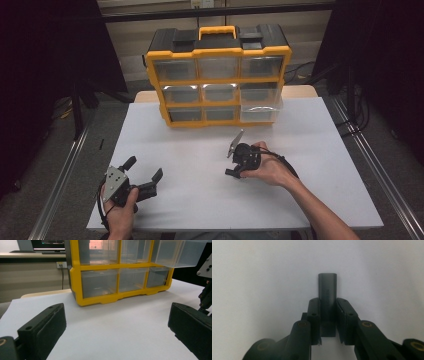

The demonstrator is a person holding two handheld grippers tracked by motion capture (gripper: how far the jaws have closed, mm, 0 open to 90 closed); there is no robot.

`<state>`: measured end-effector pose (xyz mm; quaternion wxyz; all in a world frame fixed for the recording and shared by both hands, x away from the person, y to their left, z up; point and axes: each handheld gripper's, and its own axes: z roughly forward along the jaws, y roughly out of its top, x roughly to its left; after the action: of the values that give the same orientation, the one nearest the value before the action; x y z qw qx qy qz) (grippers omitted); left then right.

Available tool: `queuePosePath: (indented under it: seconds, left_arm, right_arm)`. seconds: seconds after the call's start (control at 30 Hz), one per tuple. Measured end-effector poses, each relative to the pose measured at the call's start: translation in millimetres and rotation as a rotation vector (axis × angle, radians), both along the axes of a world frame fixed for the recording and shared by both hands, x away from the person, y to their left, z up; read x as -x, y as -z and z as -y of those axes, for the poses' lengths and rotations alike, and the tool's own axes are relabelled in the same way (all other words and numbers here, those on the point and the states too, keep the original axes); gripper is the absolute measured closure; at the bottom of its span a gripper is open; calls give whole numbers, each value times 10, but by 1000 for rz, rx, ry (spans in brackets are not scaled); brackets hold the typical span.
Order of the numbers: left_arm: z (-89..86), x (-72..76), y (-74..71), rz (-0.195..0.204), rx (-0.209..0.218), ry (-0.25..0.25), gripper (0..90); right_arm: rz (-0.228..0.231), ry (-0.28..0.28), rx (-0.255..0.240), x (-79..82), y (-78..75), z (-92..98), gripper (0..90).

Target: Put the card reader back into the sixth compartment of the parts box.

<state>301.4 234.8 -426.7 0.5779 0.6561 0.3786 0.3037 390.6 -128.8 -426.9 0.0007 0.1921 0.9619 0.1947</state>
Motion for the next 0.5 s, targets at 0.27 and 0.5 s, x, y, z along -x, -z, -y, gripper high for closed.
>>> queuePosePath:
  seconds: [0.27, 0.5]
  left_arm:
    - [-6, 2, -2, 1, -2, 1, 18]
    - [-13, 7, -4, -1, -4, 5, 18]
  right_arm:
    - [-4, 17, 0, 7, -9, 1, 739]
    - [-11, 42, -18, 16, -15, 38, 739]
